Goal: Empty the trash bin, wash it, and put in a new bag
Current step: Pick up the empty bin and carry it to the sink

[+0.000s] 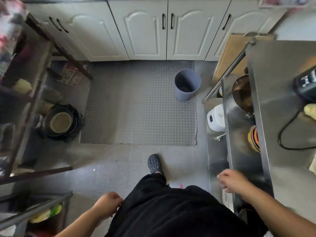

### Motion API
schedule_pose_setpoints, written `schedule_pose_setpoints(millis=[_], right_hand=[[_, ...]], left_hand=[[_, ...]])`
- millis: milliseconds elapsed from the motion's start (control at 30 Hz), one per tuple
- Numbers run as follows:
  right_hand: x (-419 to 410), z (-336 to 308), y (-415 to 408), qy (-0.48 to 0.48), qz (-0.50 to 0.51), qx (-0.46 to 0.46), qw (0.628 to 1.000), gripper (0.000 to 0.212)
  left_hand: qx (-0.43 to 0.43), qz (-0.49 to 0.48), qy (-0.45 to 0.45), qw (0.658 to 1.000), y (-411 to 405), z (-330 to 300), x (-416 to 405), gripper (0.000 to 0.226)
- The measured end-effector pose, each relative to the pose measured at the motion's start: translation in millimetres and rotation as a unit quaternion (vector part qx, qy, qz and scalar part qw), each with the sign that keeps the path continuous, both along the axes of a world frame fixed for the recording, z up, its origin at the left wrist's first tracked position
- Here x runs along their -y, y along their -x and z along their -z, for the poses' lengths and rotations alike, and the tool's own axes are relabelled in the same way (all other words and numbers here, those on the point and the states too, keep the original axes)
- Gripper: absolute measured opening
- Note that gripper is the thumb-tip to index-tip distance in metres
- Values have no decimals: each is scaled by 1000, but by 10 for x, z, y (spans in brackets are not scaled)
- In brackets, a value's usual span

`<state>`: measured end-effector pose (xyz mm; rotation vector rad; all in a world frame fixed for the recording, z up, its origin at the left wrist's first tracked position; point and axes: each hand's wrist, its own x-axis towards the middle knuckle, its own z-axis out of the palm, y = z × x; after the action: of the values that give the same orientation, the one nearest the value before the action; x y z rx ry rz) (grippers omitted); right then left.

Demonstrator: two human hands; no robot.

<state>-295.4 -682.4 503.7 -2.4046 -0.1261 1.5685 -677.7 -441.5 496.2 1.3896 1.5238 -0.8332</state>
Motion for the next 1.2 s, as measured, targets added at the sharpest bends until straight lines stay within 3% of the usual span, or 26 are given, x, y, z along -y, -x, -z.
schedule_pose_setpoints(millis=[100, 400, 633, 933, 1067, 1200], right_hand=[[-122, -16, -73, 31, -17, 0, 999, 17], [-505, 193, -852, 66, 85, -34, 994, 17], [-1491, 557, -2078, 49, 64, -38, 996, 15], [-3293, 1037, -3562, -22, 61, -34, 997, 15], [-3869, 1657, -3858, -29, 113, -50, 992, 14], [-4161, 2743, -4127, 2, 214, -53, 975, 8]], left_hand=[[22, 13, 7, 1000, -518, -17, -706, 16], [147, 72, -33, 986, -2618, -82, -2146, 14], [94, 86, -31, 991, -3643, 52, -2553, 13], [-28, 24, -5, 999, -4112, 391, -2897, 17], [-34, 6, 22, 999, -4363, 946, -3052, 14], [-39, 25, 23, 999, -4721, 1854, -3186, 17]])
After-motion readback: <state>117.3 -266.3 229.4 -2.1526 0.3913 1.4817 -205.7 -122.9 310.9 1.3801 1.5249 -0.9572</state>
